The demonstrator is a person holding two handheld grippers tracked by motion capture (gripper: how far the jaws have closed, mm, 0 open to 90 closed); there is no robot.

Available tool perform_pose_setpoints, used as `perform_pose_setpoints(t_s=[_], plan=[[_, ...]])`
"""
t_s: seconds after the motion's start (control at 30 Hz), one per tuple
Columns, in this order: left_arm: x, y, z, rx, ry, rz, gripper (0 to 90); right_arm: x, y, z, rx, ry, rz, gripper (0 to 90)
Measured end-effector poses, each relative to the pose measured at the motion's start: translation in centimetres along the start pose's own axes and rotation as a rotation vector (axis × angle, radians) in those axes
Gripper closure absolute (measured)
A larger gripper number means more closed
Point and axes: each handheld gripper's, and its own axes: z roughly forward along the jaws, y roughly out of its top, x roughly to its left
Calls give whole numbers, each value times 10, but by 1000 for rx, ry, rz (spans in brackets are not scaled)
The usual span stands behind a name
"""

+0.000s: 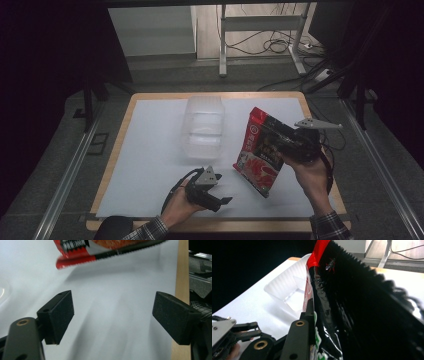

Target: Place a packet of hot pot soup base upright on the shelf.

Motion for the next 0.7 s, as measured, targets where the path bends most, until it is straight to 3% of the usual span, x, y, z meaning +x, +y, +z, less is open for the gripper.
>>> perform_pose_setpoints(t_s=[0.7], plan=[[-5,-17,-19,24,21,-41,49,1,34,18,-27,8,-22,723]])
